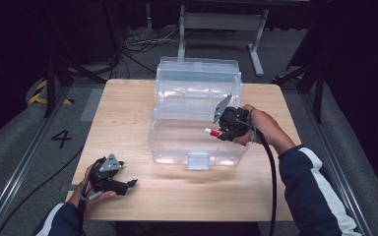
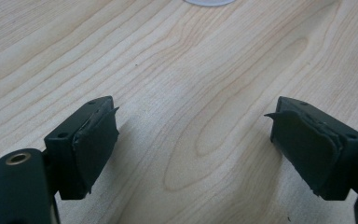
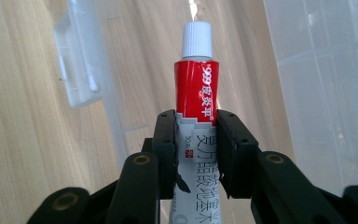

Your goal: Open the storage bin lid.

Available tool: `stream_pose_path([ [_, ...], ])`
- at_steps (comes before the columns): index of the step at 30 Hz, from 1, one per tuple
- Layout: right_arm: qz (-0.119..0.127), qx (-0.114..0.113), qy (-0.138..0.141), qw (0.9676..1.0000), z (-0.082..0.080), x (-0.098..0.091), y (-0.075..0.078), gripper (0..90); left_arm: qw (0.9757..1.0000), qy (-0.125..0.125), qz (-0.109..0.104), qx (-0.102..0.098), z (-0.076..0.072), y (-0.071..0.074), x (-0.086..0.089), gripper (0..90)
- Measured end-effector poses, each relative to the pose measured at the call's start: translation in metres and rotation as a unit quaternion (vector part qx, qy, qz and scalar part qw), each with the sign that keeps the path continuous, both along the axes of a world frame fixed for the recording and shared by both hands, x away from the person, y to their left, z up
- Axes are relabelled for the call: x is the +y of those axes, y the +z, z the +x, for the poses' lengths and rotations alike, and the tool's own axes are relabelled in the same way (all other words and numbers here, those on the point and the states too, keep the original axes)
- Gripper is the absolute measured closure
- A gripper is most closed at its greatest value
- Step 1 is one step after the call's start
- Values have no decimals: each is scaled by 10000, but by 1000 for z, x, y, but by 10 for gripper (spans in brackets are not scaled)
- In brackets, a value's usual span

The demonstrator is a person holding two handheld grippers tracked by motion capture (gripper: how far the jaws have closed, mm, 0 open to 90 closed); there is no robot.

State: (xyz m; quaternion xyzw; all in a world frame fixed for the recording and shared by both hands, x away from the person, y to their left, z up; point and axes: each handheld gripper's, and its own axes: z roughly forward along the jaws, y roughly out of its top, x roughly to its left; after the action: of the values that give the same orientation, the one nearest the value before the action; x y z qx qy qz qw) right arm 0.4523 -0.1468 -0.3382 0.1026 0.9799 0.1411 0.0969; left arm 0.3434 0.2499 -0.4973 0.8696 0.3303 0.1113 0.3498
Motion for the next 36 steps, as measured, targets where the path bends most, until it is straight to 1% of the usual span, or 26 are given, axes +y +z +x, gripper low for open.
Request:
stream_pose_path([
  [1, -14, 30, -21, 10000, 2, 1, -2, 708, 10000, 1, 1, -1, 0, 0, 0, 150],
  [5, -107, 31, -33, 9999, 9, 3, -8, 708, 10000, 2, 1, -1, 0, 0, 0, 150],
  [7, -118, 79, 16, 9999, 10, 4, -10, 708, 10000, 2, 0, -1, 0, 0, 0, 150],
  [9, -152, 37, 50, 9999, 12, 6, -12, 708, 10000, 1, -5, 3, 0, 0, 0, 149],
  [12, -164, 68, 43, 9998, 14, 8, -15, 708, 10000, 2, -1, -1, 0, 0, 0, 150],
  [16, -293, 99, 26, 9995, 19, 8, -22, 708, 10000, 1, -1, 0, 0, 0, 0, 149],
  [17, -293, 99, 26, 9995, 19, 8, -22, 708, 10000, 0, -1, 0, 0, 0, 0, 149],
  [19, -341, 125, 13, 9993, 21, 8, -26, 708, 10000, 2, 0, -1, 0, 0, 0, 149],
  [20, -352, 145, 57, 9993, 23, 8, -28, 708, 10000, 0, 0, 0, 0, 0, 0, 149],
  [22, -340, 175, 24, 9993, 25, 8, -32, 709, 10000, 0, 0, 0, 0, 0, 0, 150],
  [23, -342, 215, 33, 9992, 26, 8, -33, 708, 10000, 0, -2, 0, 0, 0, 0, 149],
  [25, -333, 213, 39, 9992, 27, 8, -35, 708, 10000, 1, 1, 0, 0, 0, 0, 149],
  [26, -358, 257, 17, 9990, 28, 7, -37, 709, 10000, 0, -1, 0, 0, 0, 0, 149],
  [27, -371, 272, 66, 9989, 29, 7, -39, 709, 10000, 0, 1, -1, 0, 0, 0, 149],
  [29, -376, 295, 21, 9989, 30, 6, -41, 709, 10000, 2, 1, -2, 0, 0, 0, 150],
  [31, -354, 340, 38, 9988, 32, 6, -44, 709, 10000, 1, 0, -2, 0, 0, 0, 150],
  [34, -386, 357, 12, 9986, 33, 7, -47, 709, 10000, -1, -1, 1, 0, 0, 0, 150],
  [36, -391, 377, 44, 9985, 33, 8, -48, 709, 10000, -1, 1, -1, 0, 0, 0, 149],
])
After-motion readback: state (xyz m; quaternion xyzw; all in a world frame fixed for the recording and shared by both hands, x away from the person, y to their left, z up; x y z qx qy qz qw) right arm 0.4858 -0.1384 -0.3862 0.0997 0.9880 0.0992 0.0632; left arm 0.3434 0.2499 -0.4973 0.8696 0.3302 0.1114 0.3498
